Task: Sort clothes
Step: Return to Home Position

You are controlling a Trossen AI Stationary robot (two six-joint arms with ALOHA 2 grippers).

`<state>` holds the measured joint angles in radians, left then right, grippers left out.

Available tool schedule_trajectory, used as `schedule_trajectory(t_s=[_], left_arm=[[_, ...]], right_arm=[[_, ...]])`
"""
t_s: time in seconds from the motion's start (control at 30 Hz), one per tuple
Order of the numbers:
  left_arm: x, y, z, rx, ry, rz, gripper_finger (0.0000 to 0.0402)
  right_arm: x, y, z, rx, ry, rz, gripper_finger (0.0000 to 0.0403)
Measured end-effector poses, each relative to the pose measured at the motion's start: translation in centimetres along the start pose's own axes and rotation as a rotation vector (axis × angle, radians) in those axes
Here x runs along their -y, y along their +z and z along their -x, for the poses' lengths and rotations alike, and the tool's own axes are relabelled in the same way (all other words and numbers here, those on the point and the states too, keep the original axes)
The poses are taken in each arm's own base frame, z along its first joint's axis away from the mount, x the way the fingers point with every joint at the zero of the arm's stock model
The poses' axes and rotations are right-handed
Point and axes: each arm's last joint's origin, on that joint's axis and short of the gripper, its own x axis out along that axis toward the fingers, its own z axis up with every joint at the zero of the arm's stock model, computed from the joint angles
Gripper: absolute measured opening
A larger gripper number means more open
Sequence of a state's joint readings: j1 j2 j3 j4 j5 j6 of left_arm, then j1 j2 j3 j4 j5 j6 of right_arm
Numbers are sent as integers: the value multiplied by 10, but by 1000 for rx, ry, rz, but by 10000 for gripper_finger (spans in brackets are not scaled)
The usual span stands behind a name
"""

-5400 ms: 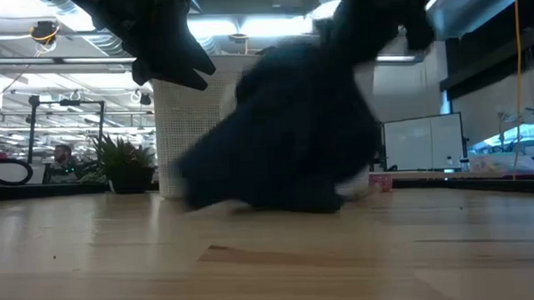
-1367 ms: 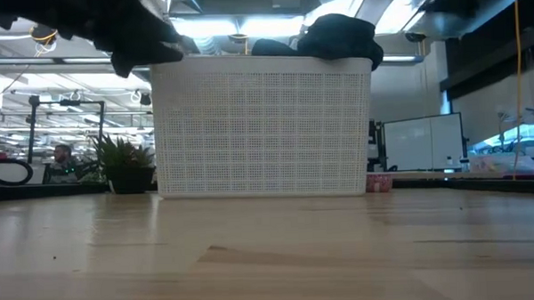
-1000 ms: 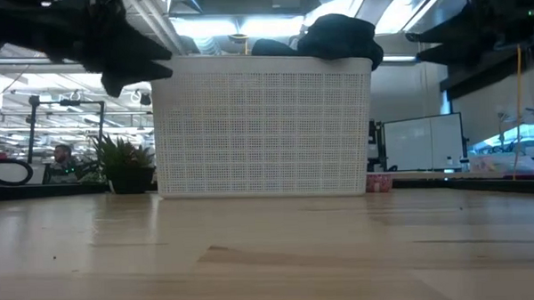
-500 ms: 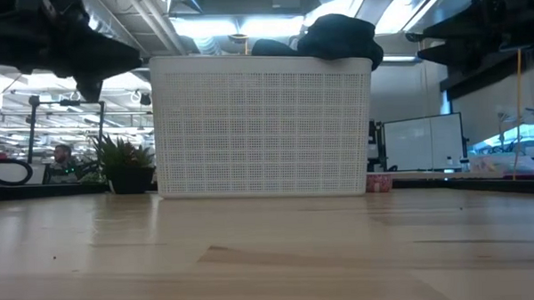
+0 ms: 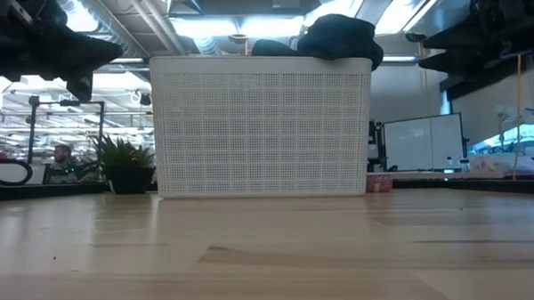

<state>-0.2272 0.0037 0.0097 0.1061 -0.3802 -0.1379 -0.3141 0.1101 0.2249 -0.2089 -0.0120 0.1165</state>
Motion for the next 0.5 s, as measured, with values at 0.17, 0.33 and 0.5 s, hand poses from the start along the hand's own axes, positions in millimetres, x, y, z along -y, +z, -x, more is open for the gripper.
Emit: schedule_trajectory(t_s=[0.17,0.33,0.5], left_arm=[[0,2,0,14,-12,-35,1],[-2,-1,0,-4,72,-50,3],[-3,-4,0,-35,80,-163,6]], right_arm=[[1,-13,-4,-7,4,-7,296],[2,-15,-5,-10,4,-7,296],[2,-14,-5,-3,-2,15,295]])
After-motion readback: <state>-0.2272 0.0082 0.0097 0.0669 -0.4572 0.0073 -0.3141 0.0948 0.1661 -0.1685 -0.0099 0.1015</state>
